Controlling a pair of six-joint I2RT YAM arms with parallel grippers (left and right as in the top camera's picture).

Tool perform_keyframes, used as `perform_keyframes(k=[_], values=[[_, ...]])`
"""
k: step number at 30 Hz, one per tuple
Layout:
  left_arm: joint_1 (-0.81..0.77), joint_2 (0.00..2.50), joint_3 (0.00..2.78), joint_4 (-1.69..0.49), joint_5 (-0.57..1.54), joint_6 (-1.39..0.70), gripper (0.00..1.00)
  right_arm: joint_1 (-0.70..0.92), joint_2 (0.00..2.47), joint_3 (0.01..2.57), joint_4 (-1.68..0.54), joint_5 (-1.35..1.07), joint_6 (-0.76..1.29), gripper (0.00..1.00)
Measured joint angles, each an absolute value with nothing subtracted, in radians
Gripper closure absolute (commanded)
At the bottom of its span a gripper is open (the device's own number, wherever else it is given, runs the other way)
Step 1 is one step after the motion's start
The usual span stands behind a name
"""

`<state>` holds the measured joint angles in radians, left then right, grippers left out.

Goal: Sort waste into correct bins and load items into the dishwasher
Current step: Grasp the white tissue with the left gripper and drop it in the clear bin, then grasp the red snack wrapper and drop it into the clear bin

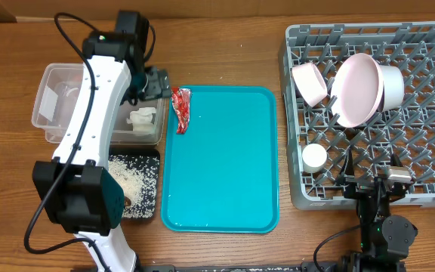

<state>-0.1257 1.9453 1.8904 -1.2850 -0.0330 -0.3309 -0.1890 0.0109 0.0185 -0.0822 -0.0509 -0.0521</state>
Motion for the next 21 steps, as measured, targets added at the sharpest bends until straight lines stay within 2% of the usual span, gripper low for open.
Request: perform_keyframes(k=[1, 2, 4, 7, 13, 18, 21], values=[[-0.128, 1.945, 1.906, -1.266, 0.015, -0.321, 0.23, -0.189, 0.011, 0.019, -0.083, -0.051, -0.053, 0.00], [-0.132, 1.945, 1.915, -1.249, 0.065, -0.306, 0.28, -0.189, 0.011, 0.019, -0.083, -0.051, -0.052, 0.00], [-0.152, 1.945, 1.919, -1.234, 0.130, -0.266, 0.28, -0.189, 0.011, 0.019, -0.083, -0.051, -0.053, 0.00], [-0.218, 1.950, 1.919, -1.234, 0.113, -0.255, 0.29, -0.189, 0.011, 0.019, -0.083, -0.051, -0.052, 0.00], [-0.382, 2.026, 1.893, -1.234, -0.122, -0.349, 0.24, -0.189, 0.011, 0.019, -0.083, -0.051, -0.053, 0.00], [-0.410, 2.183, 1.880, -1.206, -0.237, -0.446, 0.27, -0.189, 0.011, 0.019, -0.084, -0.051, -0.053, 0.00], [-0.403, 2.265, 1.872, -1.188, -0.265, -0.485, 0.33, -0.189, 0.011, 0.019, -0.083, -0.051, -0.053, 0.00]])
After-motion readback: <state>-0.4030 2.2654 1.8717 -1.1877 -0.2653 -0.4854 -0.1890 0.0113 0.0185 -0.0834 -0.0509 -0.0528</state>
